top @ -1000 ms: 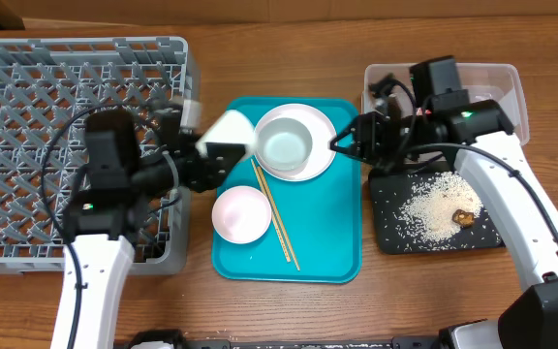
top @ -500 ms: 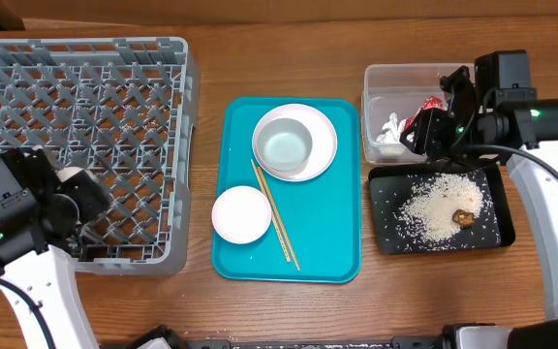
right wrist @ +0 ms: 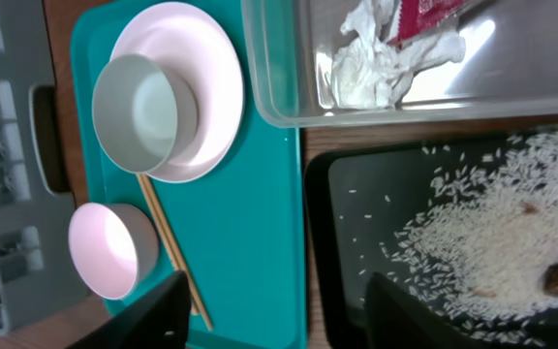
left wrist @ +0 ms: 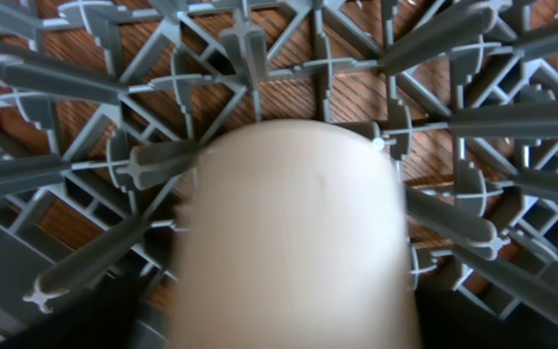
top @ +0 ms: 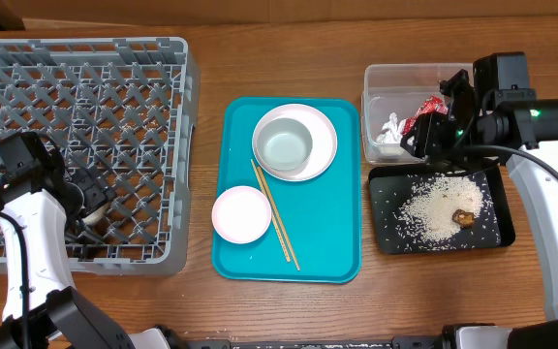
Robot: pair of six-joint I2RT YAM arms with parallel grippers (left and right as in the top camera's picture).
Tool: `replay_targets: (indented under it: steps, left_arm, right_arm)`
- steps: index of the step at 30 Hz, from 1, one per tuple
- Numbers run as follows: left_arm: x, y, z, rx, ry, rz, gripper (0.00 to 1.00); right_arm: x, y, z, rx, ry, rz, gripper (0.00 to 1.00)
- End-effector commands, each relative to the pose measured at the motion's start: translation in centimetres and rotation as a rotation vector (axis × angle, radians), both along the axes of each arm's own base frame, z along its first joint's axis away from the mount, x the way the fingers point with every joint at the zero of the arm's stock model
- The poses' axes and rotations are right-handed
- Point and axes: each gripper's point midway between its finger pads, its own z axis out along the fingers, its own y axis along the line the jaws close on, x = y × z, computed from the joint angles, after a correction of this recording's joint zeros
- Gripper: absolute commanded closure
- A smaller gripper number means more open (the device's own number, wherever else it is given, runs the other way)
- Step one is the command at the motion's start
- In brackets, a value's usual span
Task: Sort waste into correct bins and load items into the dishwasher
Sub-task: 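Place the pink bowl into the dish rack with the left gripper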
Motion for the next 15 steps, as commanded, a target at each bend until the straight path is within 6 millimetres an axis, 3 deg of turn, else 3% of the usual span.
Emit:
replay_targets:
  steps: [1, 3, 6, 8, 11, 13, 14, 15]
  left_arm:
    - [1.0, -0.2, 1.1, -0.022, -0.043, -0.011, 0.00]
    - [1.7, -1.0, 2.5, -0.060, -0.091, -0.033, 0.00]
    - [2.8, -3.0, 6.9, -0.083, -0.198, -0.095, 0.00]
    - [3.2, -4.3, 8.4, -0.084, -0.235, -0.143, 0.00]
    - [3.5, -9.1, 10.6, -0.081, -0.284, -0.292, 0.00]
    - [3.4, -12.0, 10.8, -0.092, -0.275, -0.378, 0.00]
    - [3.1, -14.4, 10.4, -0.096, -0.237, -0.452, 0.00]
    - [2.9, -15.1, 10.2, -0.095, -0.222, -0.471, 0.00]
  right_arm:
    - [0.3, 0.0, 1.0, -0.003, -0.036, 0.006, 0.22]
    - [0.5, -0.1, 1.1, -0.003, -0.041, 0.006, 0.18]
    - [0.9, 0.0, 1.2, -0.002, -0.059, 0.006, 0.16]
    - [0.9, 0.2, 1.3, 0.006, -0.061, 0.011, 0.16]
    - [0.6, 1.2, 1.4, 0.011, -0.074, 0.073, 0.16]
    - [0.5, 1.8, 1.4, 0.009, -0.078, 0.096, 0.16]
    - [0.3, 2.7, 1.4, 0.009, -0.085, 0.128, 0.16]
    - [0.2, 3.2, 1.4, 0.007, -0.088, 0.150, 0.16]
